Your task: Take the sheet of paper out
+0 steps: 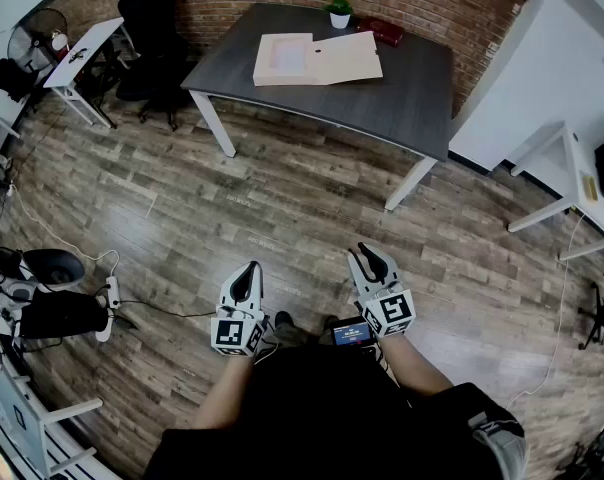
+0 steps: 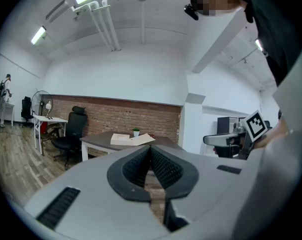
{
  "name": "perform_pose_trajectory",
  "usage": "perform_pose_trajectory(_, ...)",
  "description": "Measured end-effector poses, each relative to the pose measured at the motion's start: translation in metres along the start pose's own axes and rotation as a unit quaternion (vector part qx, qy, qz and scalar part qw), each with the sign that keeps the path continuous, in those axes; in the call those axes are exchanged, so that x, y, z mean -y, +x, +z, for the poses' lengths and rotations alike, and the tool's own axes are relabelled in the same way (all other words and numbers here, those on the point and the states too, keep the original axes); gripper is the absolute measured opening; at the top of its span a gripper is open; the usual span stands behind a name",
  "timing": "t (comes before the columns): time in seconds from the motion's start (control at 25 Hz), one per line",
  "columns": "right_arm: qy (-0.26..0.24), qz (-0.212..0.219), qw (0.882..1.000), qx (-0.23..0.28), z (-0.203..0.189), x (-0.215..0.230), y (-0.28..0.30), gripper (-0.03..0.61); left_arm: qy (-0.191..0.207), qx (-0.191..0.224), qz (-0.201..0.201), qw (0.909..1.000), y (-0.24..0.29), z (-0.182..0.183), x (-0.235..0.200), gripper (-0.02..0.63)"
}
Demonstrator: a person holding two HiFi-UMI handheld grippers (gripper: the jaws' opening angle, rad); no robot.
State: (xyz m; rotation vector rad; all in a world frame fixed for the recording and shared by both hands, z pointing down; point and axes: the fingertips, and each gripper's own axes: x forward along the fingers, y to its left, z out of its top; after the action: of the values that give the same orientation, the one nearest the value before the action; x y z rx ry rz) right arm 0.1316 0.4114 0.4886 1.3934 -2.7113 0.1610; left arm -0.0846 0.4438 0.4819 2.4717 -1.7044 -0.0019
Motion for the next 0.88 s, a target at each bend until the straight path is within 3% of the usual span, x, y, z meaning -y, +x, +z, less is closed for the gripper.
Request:
perform_pose_trajectory(0.32,0.001,-0.003,1.000,0.000,0.012,0.011,-0.001,0.087,0.007,0.008,-0.031,0.9995,0.014,0.006,0.021,-0.005)
perform_pose_trajectory(0.56,0.010,0.016,0.999,0.029,0.031,0.009,-0.003,0.087,0.005,0.019,-0.031,0.9993,0.018,0.018,0.019,-0.005)
perform_pose_trajectory(0.88,0.015,0.045,0.999,0.017,0.023,0.012,-0.026,0.087,-0.001,0.009,-0.024,0.9997,0.012,0.012,0.038,-0.005)
